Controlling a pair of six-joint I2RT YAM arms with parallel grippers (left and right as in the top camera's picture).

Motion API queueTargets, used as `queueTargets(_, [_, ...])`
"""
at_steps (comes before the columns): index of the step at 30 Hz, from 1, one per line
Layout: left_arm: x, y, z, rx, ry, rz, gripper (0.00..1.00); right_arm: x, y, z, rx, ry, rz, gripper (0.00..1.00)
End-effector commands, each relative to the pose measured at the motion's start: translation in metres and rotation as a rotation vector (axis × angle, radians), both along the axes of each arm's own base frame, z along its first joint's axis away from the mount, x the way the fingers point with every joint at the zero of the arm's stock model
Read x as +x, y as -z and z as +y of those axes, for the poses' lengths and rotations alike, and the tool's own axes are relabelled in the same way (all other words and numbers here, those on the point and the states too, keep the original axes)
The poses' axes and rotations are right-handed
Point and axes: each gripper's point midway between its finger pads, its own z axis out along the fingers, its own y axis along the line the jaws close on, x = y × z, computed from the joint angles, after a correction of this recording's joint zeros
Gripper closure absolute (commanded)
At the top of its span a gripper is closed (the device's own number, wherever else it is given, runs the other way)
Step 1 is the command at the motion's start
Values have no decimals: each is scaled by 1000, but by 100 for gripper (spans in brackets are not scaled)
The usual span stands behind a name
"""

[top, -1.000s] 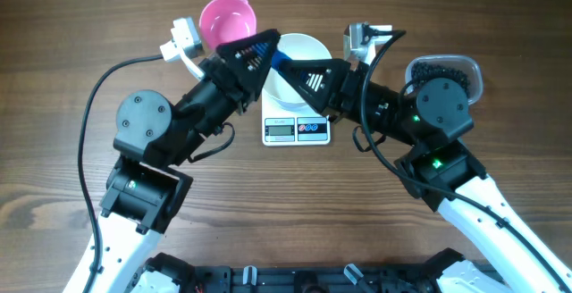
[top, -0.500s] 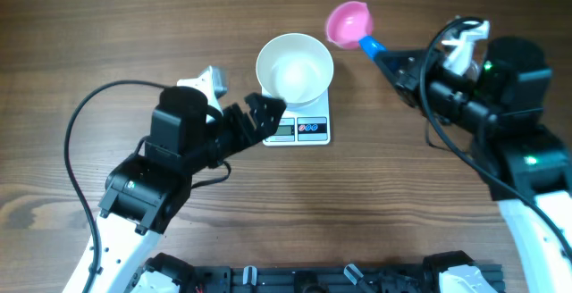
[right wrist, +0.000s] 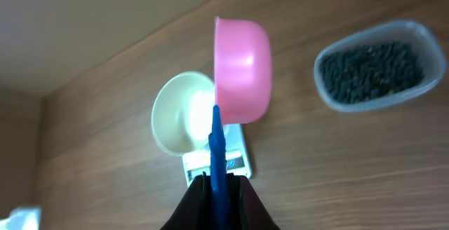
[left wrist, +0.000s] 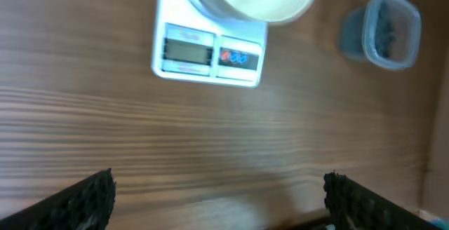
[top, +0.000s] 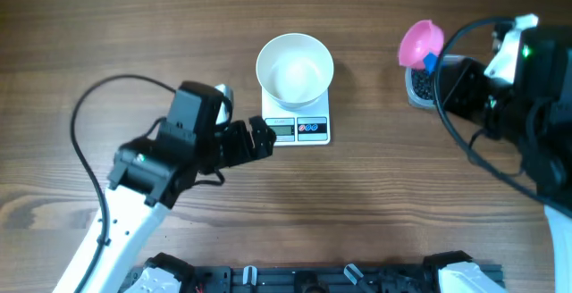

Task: Scoop item into bowl and weigh 150g on scale
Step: 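Carry the cup with the right gripper over the bean tub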

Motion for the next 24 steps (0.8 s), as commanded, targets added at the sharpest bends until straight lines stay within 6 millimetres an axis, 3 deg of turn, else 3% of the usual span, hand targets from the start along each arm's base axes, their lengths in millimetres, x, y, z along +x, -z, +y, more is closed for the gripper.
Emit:
queueTargets(1, [27,-30,14,90,-37,-137,0,21,-10,-8,1,77,-47,96])
queueTargets(5, [21,-30,7,45,-18,-108,0,37,-29,-16,17,154,-140,96])
queueTargets(13, [9,-19,1,44,65,-54,0,31,-20,-18,-164,11,-133,96])
queueTargets(19, [28,-20,-17,17,90,-106,0,32,-20,-19,-197,-10,-139,96])
queueTargets(21, [13,-9,-13,48,102,-34,0,37,-26,-18,-189,-7,-173,96])
queueTargets(24, [-17,21,-33,90,141,49,0,47,-32,-16,-189,-6,-207,96])
